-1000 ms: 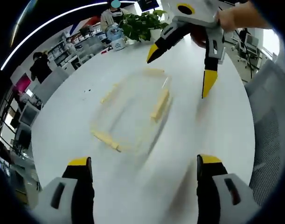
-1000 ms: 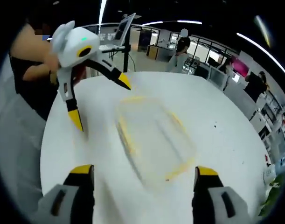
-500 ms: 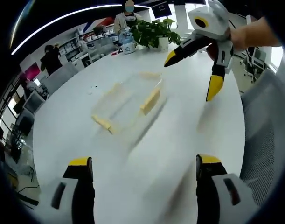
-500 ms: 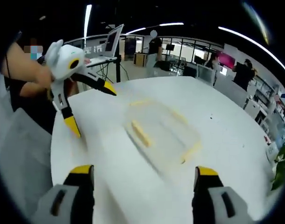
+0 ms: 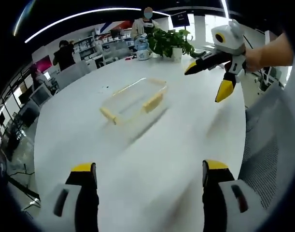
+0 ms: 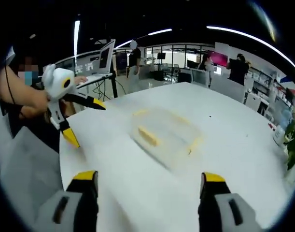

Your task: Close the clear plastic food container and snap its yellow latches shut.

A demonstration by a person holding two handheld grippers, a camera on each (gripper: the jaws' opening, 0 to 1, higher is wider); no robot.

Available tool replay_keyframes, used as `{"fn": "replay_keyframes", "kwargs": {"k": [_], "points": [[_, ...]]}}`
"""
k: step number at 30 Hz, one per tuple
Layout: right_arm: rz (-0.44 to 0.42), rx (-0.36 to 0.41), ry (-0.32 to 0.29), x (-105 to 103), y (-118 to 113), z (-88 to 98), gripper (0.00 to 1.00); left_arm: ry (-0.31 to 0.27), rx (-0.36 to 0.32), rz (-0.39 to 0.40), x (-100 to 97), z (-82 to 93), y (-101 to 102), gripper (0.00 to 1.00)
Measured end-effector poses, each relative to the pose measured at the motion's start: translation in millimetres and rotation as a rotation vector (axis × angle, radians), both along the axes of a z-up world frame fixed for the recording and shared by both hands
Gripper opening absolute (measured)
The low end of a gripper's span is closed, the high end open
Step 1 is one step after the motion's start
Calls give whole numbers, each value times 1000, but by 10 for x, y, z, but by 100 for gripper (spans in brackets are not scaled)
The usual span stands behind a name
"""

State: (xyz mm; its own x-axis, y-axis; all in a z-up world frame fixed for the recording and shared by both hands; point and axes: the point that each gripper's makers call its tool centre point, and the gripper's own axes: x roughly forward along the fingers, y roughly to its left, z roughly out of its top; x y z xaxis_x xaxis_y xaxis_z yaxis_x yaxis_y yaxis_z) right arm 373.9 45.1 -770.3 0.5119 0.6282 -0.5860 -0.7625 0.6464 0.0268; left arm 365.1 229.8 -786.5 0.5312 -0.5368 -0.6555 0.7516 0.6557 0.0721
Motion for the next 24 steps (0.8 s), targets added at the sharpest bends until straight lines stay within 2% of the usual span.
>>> {"fn": "replay_keyframes", "kwargs": {"k": [4, 16, 24], "points": [[-25, 32, -22, -55, -41, 68, 86, -14, -31, 22, -59, 48, 25, 89], [-65, 75, -34, -356, -169, 60, 87, -56, -138, 64, -292, 170, 4, 90], [-100, 89, -42, -591, -289, 18, 88, -57, -156, 94, -480, 143, 77, 92]]}}
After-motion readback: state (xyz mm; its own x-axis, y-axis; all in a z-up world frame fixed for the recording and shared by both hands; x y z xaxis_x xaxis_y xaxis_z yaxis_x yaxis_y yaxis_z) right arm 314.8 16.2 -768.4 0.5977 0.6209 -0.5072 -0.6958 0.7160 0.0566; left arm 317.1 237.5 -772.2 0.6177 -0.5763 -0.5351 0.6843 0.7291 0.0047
